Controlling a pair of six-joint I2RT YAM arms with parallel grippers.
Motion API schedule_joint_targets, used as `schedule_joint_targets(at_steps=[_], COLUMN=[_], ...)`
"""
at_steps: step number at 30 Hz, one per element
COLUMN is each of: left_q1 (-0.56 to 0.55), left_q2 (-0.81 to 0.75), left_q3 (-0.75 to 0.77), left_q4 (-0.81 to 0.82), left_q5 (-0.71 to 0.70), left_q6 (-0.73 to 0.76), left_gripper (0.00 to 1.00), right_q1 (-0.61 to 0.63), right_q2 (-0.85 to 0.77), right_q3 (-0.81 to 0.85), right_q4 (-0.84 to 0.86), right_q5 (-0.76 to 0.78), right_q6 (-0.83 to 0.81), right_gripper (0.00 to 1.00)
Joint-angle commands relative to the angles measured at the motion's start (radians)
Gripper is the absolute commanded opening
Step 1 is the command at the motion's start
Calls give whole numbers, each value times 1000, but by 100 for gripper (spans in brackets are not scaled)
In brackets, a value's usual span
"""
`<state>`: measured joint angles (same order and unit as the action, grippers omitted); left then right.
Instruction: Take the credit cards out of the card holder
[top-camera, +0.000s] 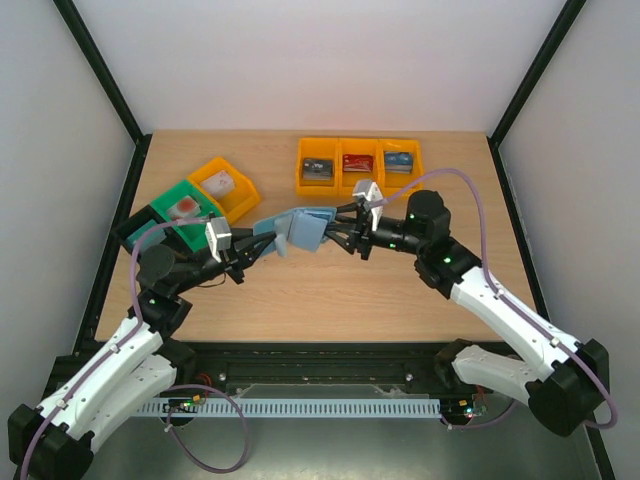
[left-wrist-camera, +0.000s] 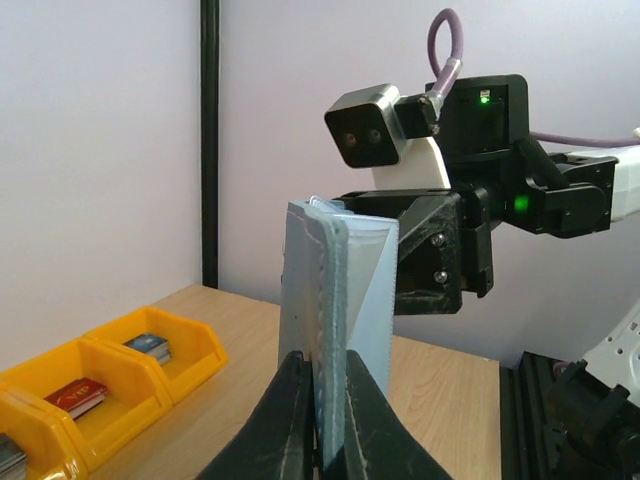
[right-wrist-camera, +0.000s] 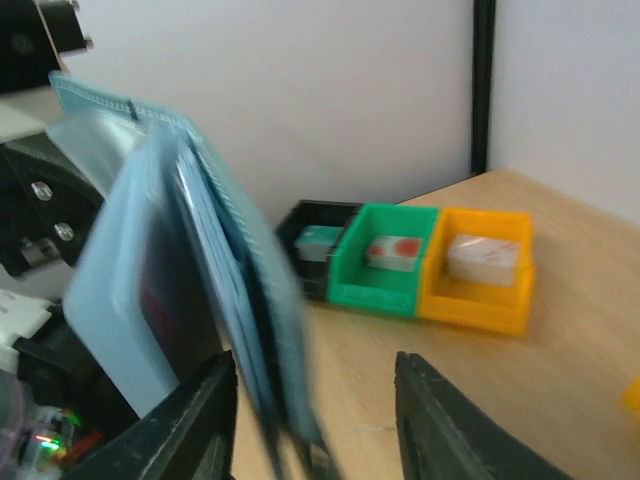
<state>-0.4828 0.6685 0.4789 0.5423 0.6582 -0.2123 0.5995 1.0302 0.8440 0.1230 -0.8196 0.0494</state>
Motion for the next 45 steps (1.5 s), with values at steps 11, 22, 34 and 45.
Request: schedule_joint_targets(at_steps=[11,22,34,45], left_q1=[32,84,80,102], left_q2=[-17,-61,-42,-44], left_q3=[-99,-141,-161,-159], left_q4=[-11,-81,-63,-93], left_q5=[-282,-474,-357,-407], left_q6=[-31,79,37,16], left_gripper=[59,99,99,99], right_q1=[183,353,370,364], right_q2=[148,544,555,436], right_q3=[155,538,577,497], right_q4=[-35,-562,-539,-464], right_q5=[232,1312,990,701], right_q6=[67,215,131,9], right_gripper=[2,2,2,2])
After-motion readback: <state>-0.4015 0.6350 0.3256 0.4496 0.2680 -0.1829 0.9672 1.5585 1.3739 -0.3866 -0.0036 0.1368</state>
